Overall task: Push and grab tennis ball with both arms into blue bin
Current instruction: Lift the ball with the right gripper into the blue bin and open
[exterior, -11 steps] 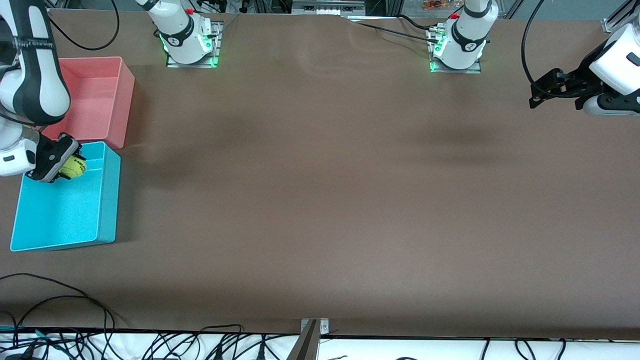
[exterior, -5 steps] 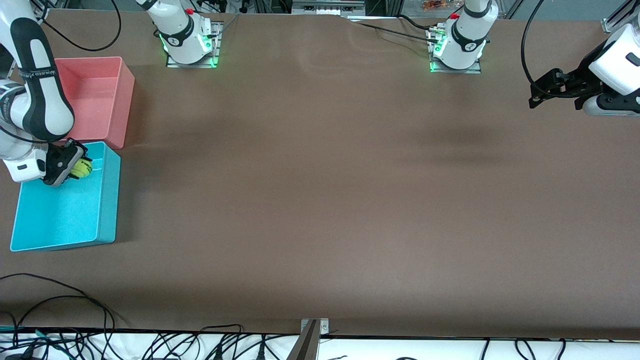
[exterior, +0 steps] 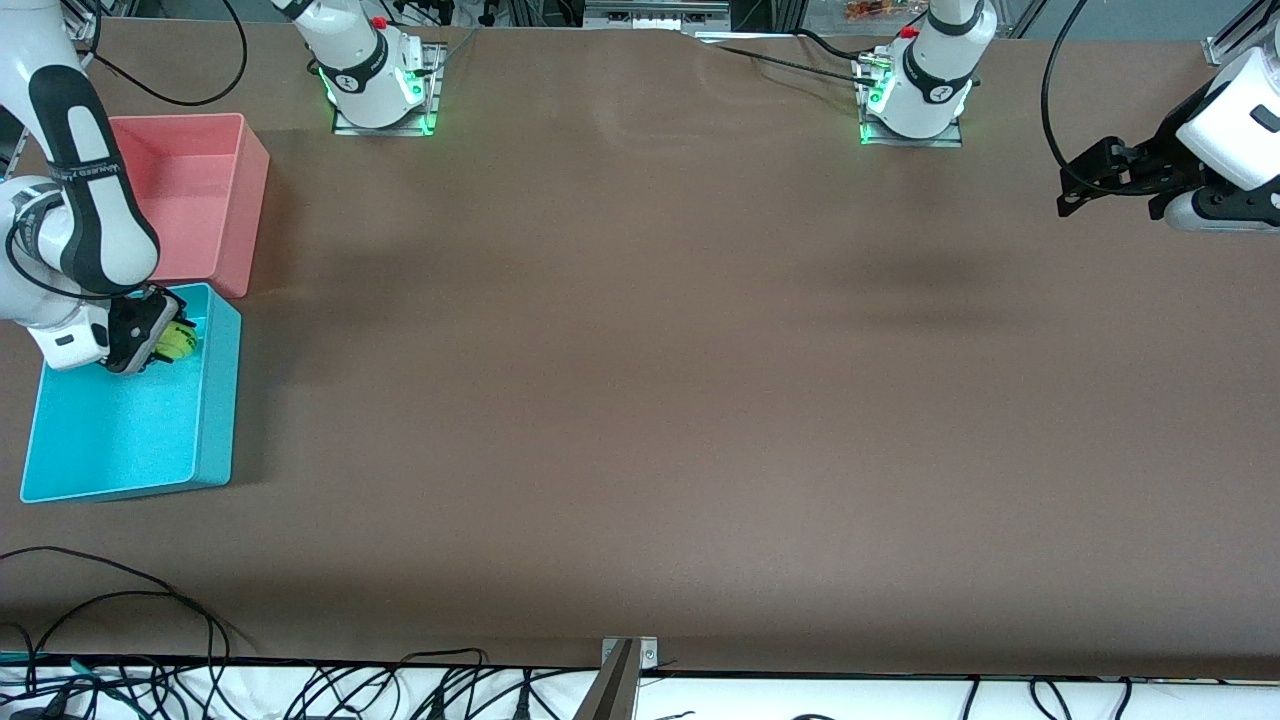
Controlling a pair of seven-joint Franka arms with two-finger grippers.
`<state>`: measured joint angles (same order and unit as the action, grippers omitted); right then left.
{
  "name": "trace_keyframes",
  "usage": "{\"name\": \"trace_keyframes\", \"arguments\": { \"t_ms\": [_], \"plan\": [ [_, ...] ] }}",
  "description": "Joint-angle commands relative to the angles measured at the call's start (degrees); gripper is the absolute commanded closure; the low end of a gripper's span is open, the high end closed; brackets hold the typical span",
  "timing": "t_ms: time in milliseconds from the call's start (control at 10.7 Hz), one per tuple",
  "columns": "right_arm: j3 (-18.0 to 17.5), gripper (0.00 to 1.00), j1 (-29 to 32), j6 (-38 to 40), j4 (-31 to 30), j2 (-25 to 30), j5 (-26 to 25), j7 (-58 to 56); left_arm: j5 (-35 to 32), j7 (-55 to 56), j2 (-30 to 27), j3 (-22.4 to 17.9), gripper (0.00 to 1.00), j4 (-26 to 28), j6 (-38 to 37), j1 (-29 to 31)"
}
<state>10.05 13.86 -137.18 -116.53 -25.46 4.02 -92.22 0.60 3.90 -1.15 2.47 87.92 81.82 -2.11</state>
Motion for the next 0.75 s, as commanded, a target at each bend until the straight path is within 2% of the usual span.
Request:
{"name": "trace_keyframes", "arguments": {
  "t_ms": [0, 187, 280, 373, 466, 653],
  "plan": [
    [-0.73, 0.22, 0.99, -0.19, 1.40, -0.21, 1.95, -2.09, 0.37, 0.15, -0.52, -0.01, 0.00, 0.41, 0.53, -0.26],
    [-1.78, 0.09, 0.73, 0.60, 0.96, 5.05, 2.39, -1.82, 0.37, 0.23, -0.52, -0.01, 0.00, 0.41, 0.53, -0.26],
    [-3.44, 0.02, 0.64, 0.60, 0.96, 6.98, 2.39, -1.47, 0.37, 0.23, -0.52, 0.08, 0.00, 0.41, 0.53, -0.26],
    [-4.68, 0.05, 0.38, 0.69, 0.00, 9.88, 2.39, -0.77, 0.45, 0.32, -0.52, 0.08, 0.00, 0.41, 0.53, -0.26],
    [-6.95, 0.07, 0.20, 0.43, -3.84, 15.39, 2.39, 0.54, 0.45, 0.23, -0.52, 0.08, 0.00, 0.41, 0.44, -0.26],
    [-12.48, 0.05, 0.11, 0.95, -7.99, 24.63, 2.39, 10.17, 0.45, 0.32, -0.61, 0.17, 0.00, 0.41, 0.44, -0.35]
  ]
}}
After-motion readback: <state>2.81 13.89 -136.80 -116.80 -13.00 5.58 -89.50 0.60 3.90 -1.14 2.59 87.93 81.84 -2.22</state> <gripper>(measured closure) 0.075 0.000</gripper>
